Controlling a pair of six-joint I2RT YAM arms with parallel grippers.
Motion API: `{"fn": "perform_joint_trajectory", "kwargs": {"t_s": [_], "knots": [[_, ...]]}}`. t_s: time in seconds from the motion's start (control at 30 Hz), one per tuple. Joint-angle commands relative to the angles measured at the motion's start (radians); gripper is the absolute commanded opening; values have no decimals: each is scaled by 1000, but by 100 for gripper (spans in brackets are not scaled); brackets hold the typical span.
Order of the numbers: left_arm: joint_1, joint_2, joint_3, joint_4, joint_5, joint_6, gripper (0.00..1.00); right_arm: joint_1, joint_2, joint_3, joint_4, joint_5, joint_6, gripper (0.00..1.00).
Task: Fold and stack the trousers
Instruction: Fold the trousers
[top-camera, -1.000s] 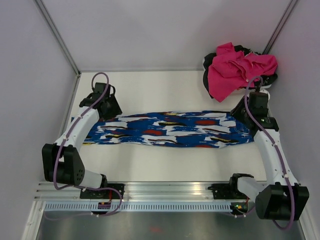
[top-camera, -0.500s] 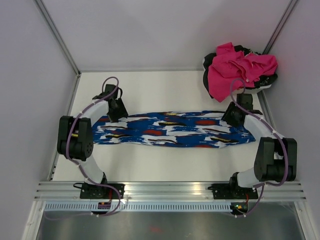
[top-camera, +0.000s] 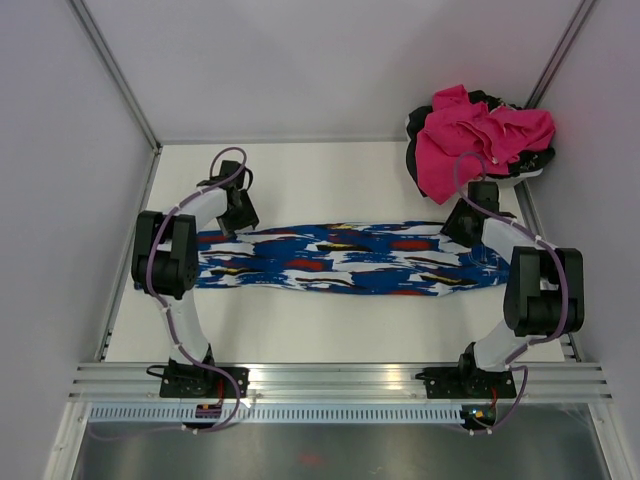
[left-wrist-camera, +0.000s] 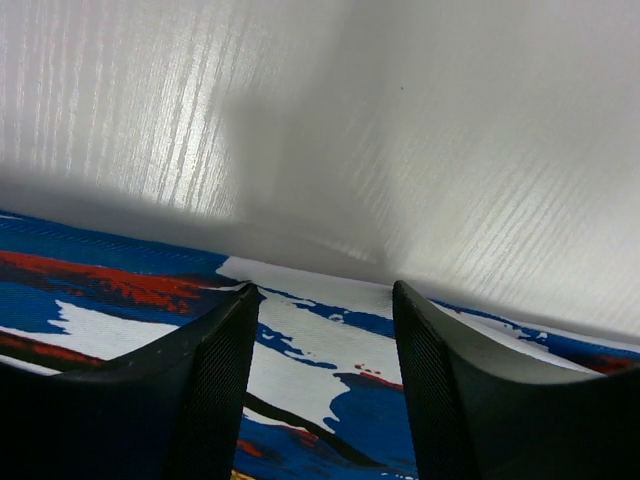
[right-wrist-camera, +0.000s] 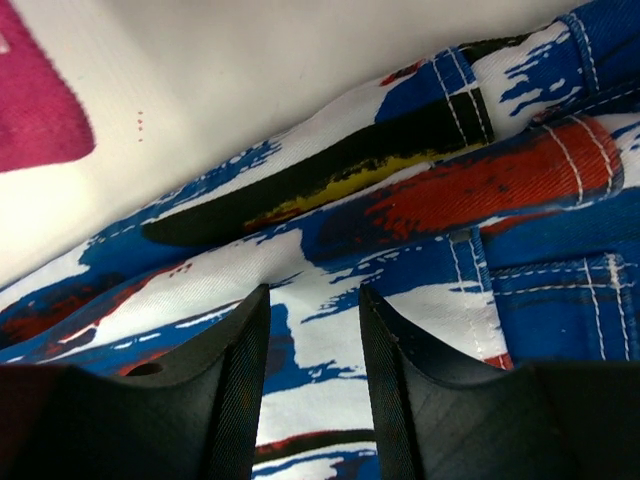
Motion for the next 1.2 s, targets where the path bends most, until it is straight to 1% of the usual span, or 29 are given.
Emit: {"fn": "perform_joint_trajectory", "kwargs": {"t_s": [0.0, 0.2, 0.37, 0.47, 0.53, 0.67, 0.8, 0.87, 0.9, 0.93, 1.0, 1.03, 1.1, 1.13, 1.17], "knots": [[3, 50, 43, -12, -97, 22, 63, 0, 29, 46, 47, 31, -8, 48], [2, 66, 56, -9, -106, 28, 63, 2, 87, 92, 62, 59, -41, 48], [0, 35, 72, -20, -94, 45, 63, 2, 107, 133, 35, 57, -51, 47], [0, 1, 70, -17, -100, 56, 63, 2, 57, 110, 73, 65, -51, 48], [0, -8, 75, -18, -99, 58, 63, 0, 51, 95, 95, 78, -61, 48], [-1, -16, 95, -38, -76, 59, 64, 2, 133, 84, 93, 79, -72, 48], [-1, -46, 113, -82, -77, 64, 66, 0, 167, 73, 83, 59, -69, 47], [5, -81, 113, -99, -80, 65, 70, 2, 134, 60, 81, 42, -70, 48], [11, -130, 109, -112, -79, 61, 75, 2, 114, 57, 75, 39, -77, 48], [31, -156, 96, -113, -62, 58, 83, 2, 97, 55, 69, 39, -78, 48], [60, -250, 82, -113, -31, 54, 92, 2, 26, 57, 46, 28, -93, 49], [92, -282, 72, -115, -12, 58, 99, 3, 3, 58, 40, 23, -98, 50], [127, -337, 59, -119, -1, 82, 100, 2, -64, 67, 11, -1, -103, 53], [188, -386, 43, -122, 22, 90, 100, 2, -87, 67, 3, -10, -101, 54], [221, -408, 27, -116, 50, 99, 100, 2, -130, 61, -3, -17, -100, 56]]}}
